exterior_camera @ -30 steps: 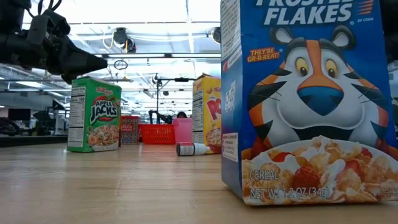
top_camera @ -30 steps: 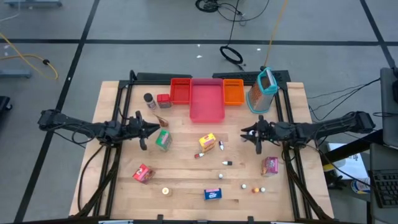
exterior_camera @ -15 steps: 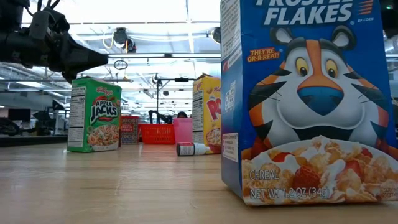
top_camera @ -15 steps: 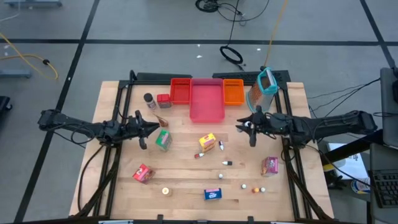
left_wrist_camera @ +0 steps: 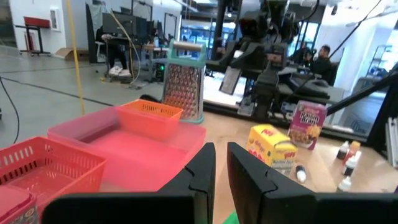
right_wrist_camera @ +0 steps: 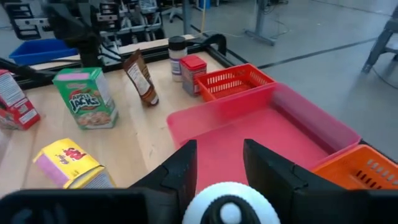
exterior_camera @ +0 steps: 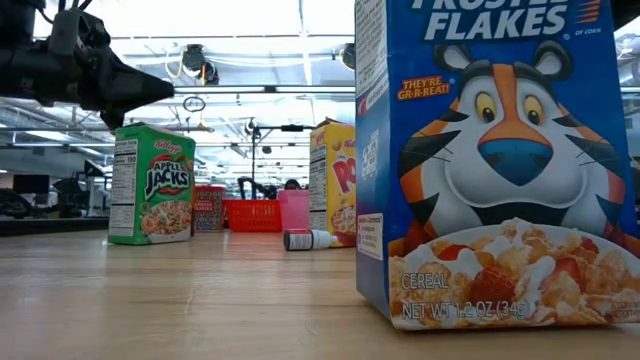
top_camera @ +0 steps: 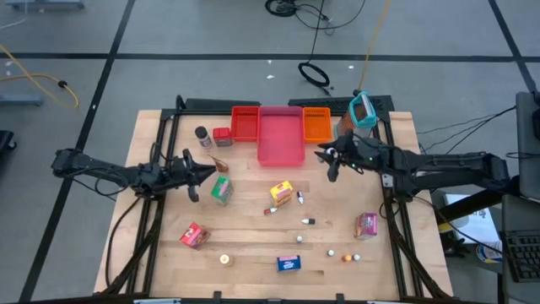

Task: Pick & Place Kitchen Items
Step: Put the black food coloring bottle into the orange bin

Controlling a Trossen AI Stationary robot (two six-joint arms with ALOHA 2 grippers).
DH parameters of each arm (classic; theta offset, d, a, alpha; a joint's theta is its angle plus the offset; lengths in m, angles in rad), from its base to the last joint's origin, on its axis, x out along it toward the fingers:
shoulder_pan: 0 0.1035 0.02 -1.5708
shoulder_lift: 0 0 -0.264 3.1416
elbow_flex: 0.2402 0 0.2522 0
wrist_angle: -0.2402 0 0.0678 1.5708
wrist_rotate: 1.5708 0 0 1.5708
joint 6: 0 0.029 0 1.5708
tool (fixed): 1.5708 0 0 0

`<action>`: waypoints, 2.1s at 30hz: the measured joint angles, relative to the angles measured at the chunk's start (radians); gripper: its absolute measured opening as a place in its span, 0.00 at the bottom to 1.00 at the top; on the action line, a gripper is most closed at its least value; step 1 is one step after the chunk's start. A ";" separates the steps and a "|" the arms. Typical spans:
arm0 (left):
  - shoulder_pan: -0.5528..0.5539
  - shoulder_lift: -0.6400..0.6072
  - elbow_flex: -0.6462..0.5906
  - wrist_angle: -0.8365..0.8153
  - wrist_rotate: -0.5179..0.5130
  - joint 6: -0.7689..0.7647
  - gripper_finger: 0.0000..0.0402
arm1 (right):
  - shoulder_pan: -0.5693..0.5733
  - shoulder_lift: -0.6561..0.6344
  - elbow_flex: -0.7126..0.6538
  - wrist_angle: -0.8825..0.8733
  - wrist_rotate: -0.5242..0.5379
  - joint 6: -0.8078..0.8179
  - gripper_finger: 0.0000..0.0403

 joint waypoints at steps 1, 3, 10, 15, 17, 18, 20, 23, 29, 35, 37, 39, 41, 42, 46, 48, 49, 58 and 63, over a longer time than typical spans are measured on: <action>0.000 0.000 0.000 0.010 0.000 0.000 0.10 | -0.009 0.006 0.006 -0.001 -0.011 0.000 0.29; 0.000 0.000 0.000 0.030 -0.004 0.012 0.10 | -0.025 0.020 0.019 0.001 -0.025 0.000 0.29; 0.000 0.000 0.000 0.048 -0.008 0.058 0.10 | -0.093 0.068 0.067 0.016 -0.051 -0.029 0.28; 0.000 0.000 0.000 0.048 -0.009 0.059 0.10 | -0.159 0.108 0.110 0.024 -0.055 -0.049 0.29; 0.000 0.000 0.000 0.048 -0.010 0.059 0.10 | -0.187 0.125 0.127 0.023 -0.057 -0.052 0.29; 0.000 0.000 0.000 0.048 -0.010 0.059 0.10 | -0.202 0.134 0.135 0.023 -0.070 -0.053 0.29; 0.000 0.000 0.000 0.048 -0.010 0.059 0.10 | -0.231 0.152 0.153 0.024 -0.099 -0.052 0.29; 0.000 0.000 0.000 0.048 -0.010 0.060 0.10 | -0.265 0.185 0.184 0.024 -0.103 -0.052 0.28; 0.000 0.000 0.000 0.049 -0.010 0.060 0.10 | -0.334 0.253 0.233 0.026 -0.150 -0.052 0.29; 0.000 0.000 0.000 0.051 -0.010 0.060 0.10 | -0.381 0.336 0.253 0.027 -0.156 -0.057 0.29; 0.000 0.000 0.000 0.051 -0.010 0.060 0.10 | -0.398 0.364 0.256 0.033 -0.157 -0.060 0.29; 0.000 0.000 0.000 0.051 -0.015 0.060 0.10 | -0.414 0.390 0.262 0.040 -0.161 -0.060 0.29; 0.000 0.000 0.000 0.051 -0.022 0.060 0.10 | -0.434 0.416 0.264 0.067 -0.185 -0.059 0.29; 0.000 0.000 0.000 0.051 -0.025 0.060 0.10 | -0.442 0.428 0.264 0.084 -0.204 -0.058 0.28; 0.000 0.000 0.000 0.051 -0.026 0.060 0.10 | -0.477 0.472 0.264 0.138 -0.232 -0.052 0.29; 0.000 0.000 0.000 0.051 -0.026 0.060 0.10 | -0.494 0.488 0.264 0.143 -0.232 -0.050 0.29; 0.000 0.000 0.000 0.051 -0.026 0.060 0.10 | -0.501 0.494 0.264 0.144 -0.232 -0.051 0.29; 0.000 0.000 0.000 0.051 -0.026 0.060 0.10 | -0.546 0.503 0.264 0.179 -0.231 -0.018 0.29; 0.000 0.000 0.000 0.050 -0.026 0.060 0.10 | -0.547 0.523 0.264 0.203 -0.221 -0.030 0.28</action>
